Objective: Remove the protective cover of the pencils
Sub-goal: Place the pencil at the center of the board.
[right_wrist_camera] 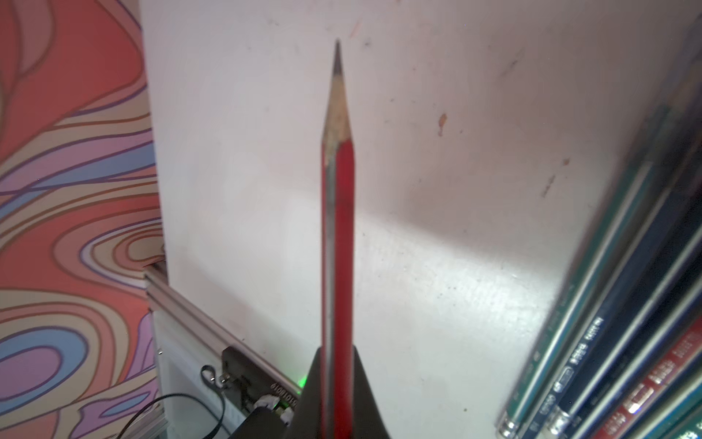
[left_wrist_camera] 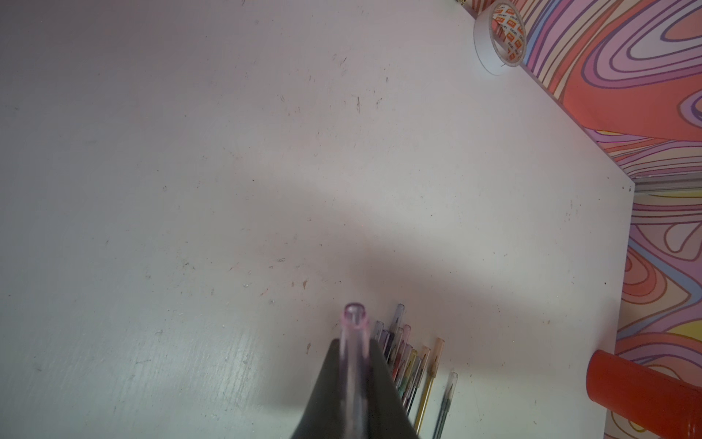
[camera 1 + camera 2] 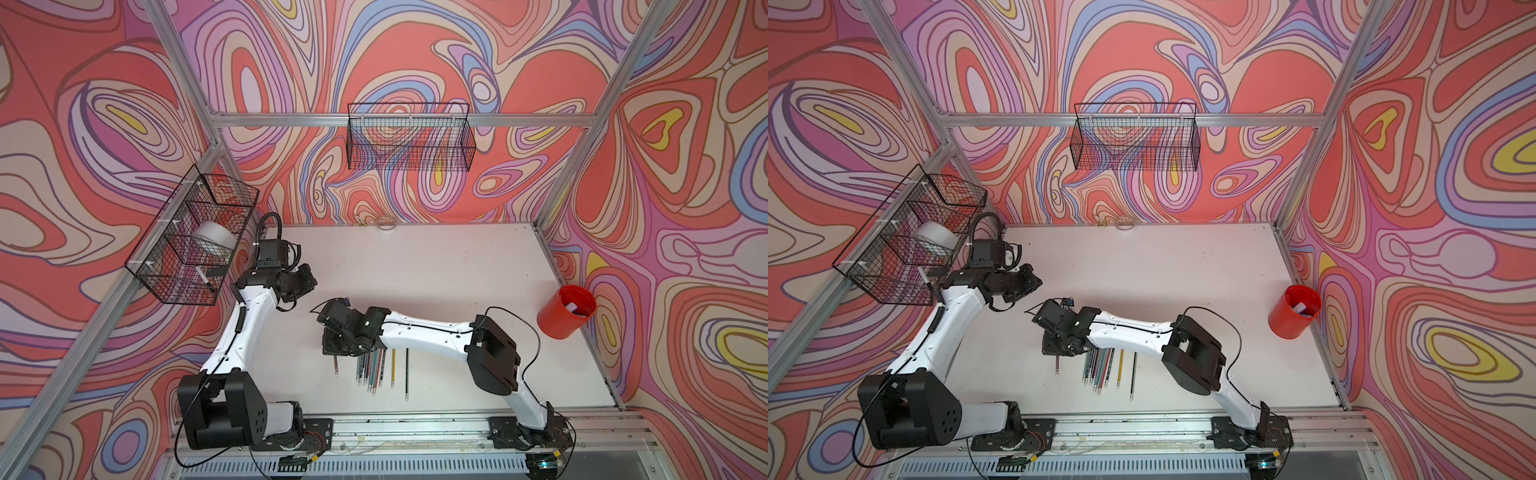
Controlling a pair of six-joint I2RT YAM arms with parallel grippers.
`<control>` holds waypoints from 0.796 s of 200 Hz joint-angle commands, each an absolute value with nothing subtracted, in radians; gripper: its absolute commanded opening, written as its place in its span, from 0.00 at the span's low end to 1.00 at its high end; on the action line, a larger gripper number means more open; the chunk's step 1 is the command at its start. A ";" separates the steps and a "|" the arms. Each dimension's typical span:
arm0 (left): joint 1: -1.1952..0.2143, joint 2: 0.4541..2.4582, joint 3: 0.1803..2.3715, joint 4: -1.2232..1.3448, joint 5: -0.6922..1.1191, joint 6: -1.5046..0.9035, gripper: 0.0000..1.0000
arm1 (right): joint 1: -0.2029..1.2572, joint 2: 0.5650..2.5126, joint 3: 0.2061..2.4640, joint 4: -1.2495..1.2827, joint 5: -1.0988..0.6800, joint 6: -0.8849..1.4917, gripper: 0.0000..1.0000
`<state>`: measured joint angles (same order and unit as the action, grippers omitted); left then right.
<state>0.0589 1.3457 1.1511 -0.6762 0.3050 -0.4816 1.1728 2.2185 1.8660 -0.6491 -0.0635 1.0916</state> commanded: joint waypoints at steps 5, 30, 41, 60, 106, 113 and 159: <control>0.063 1.349 1.163 -0.679 0.296 -0.470 0.00 | 1.174 2.265 1.922 -0.799 0.001 1.108 0.00; 0.063 1.387 1.175 -0.695 0.324 -0.477 0.00 | 1.174 2.313 1.965 -0.876 0.022 1.121 0.00; 0.063 1.399 1.174 -0.702 0.323 -0.480 0.00 | 1.174 2.327 1.977 -0.911 0.034 1.126 0.00; 0.061 1.419 1.158 -0.739 0.323 -0.500 0.00 | 1.175 2.341 1.980 -0.934 0.045 1.129 0.00; 0.062 1.385 1.007 -0.760 0.257 -0.571 0.00 | 1.185 2.376 1.959 -0.861 0.017 1.112 0.00; 0.063 1.381 0.977 -0.743 0.248 -0.579 0.00 | 1.192 2.383 1.958 -0.840 0.005 1.098 0.00; 0.062 1.457 0.890 -0.615 0.291 -0.612 0.00 | 1.207 2.455 2.021 -0.864 -0.021 1.071 0.00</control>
<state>0.0589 1.4200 0.9012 -0.6937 0.2844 -0.5804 1.1976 2.3993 2.0117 -0.8558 0.0021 1.0882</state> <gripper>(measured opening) 0.125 0.090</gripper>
